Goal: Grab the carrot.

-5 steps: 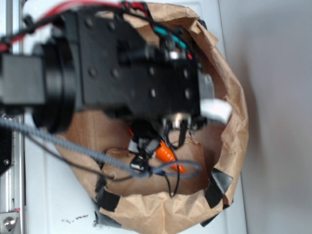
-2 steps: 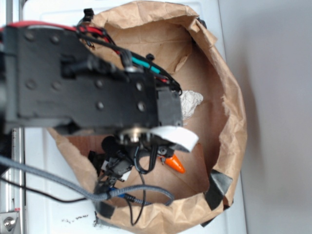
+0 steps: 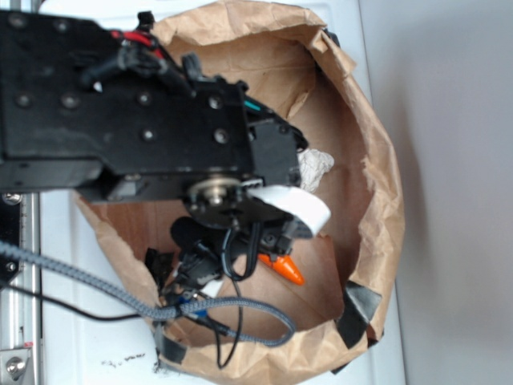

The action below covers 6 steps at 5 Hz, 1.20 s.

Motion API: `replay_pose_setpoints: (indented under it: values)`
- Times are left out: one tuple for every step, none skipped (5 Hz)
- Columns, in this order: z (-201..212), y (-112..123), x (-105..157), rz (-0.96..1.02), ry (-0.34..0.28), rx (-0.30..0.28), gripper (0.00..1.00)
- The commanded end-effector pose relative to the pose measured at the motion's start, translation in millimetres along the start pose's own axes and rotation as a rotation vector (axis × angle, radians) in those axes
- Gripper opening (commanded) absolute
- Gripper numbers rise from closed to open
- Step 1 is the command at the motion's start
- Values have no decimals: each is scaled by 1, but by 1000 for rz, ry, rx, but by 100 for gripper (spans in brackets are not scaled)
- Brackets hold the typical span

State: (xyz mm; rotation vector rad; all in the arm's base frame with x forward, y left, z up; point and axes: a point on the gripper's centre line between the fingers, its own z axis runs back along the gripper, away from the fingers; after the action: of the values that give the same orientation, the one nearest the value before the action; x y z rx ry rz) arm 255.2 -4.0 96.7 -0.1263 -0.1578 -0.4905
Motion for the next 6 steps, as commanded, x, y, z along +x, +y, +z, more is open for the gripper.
replay_pose_setpoints:
  values:
    - [-16, -3, 13, -15, 3, 50, 100]
    - [-32, -5, 14, -13, 34, 92, 100]
    - [-44, -5, 11, -10, 48, 116, 100]
    - [-63, -4, 4, -25, 74, 144, 100]
    - [-68, -7, 1, -42, 79, 144, 100]
    - [-75, -8, -2, -32, 108, 157, 100]
